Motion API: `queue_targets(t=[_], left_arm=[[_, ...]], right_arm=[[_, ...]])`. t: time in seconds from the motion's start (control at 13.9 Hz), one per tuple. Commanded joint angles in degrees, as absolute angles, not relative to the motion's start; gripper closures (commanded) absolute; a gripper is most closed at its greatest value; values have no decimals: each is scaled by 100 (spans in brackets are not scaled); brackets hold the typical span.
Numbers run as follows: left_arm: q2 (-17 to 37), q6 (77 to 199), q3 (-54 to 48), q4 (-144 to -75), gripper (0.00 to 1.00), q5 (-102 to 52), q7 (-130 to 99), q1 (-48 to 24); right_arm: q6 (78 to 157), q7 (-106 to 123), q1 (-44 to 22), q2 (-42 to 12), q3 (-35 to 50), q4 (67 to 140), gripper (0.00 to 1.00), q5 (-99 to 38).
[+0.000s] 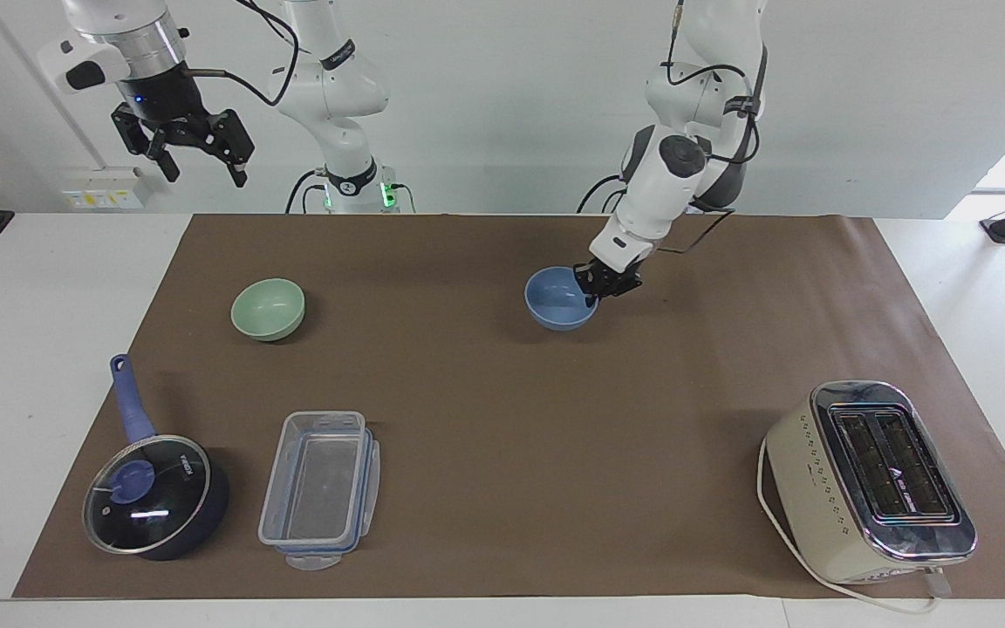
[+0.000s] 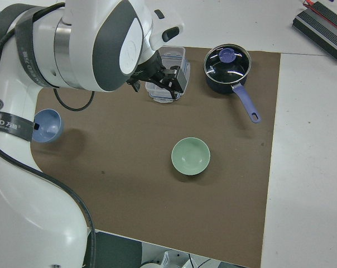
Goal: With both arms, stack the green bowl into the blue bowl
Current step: 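Slide the blue bowl with the left gripper toward the table center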
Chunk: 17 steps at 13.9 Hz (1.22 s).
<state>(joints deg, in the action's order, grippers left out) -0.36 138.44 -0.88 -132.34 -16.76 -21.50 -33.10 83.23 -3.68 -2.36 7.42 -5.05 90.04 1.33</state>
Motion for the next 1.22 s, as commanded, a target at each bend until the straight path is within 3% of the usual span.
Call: queue_targets(t=[0.0, 0.65, 0.72, 0.79, 1.01, 1.15], left_arm=[[228, 14325, 18, -13263, 100, -1679, -2548, -3743], [466, 14432, 18, -13201, 100, -1679, -2540, -3832], [466, 14423, 18, -13201, 89, -1679, -2557, -3832], [466, 14423, 18, -13201, 67, -1679, -2558, -3832], [483, 14396, 26, -13140, 40, -1679, -2531, -3832], [379, 14318, 53, -13044, 14, -1679, -2496, -3762]], right_arm=[[8446, -237, -167, 879, -501, 9185, 0, 123], [8638, -220, -44, 879, -501, 9561, 0, 123], [8831, -220, -44, 888, -501, 9719, 0, 123], [8972, -220, -44, 879, -501, 9825, 0, 123], [9569, -71, -62, 896, -492, 10544, 0, 123], [10078, 366, -27, 800, -501, 10975, 0, 123]])
